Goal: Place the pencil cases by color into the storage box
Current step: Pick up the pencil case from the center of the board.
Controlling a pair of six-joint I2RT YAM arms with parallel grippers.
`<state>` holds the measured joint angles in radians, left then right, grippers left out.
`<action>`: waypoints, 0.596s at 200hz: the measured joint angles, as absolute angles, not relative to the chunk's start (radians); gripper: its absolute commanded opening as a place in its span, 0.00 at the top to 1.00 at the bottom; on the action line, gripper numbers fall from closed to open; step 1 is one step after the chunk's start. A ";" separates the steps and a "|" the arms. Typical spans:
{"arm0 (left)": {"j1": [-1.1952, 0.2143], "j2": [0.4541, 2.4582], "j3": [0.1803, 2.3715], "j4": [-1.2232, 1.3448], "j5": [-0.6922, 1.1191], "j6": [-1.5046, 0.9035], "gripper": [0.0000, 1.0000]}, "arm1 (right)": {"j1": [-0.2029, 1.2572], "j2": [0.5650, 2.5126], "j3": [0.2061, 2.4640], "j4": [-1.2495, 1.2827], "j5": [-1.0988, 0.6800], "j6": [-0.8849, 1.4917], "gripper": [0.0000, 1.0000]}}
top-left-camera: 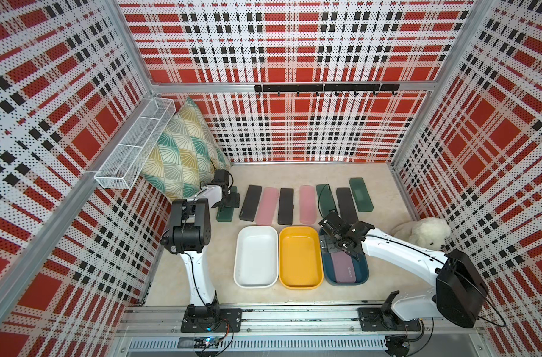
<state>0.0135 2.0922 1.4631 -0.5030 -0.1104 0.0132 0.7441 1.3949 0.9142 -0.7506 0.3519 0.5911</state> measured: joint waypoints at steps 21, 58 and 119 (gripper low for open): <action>0.012 2.094 1.464 -0.503 -0.112 0.013 0.22 | 0.744 1.395 0.918 -0.746 0.352 0.591 0.00; 0.009 2.095 1.465 -0.503 -0.120 0.012 0.40 | 0.744 1.395 0.918 -0.739 0.352 0.591 0.00; 0.002 2.094 1.465 -0.505 -0.132 -0.002 0.51 | 0.744 1.395 0.918 -0.735 0.352 0.590 0.00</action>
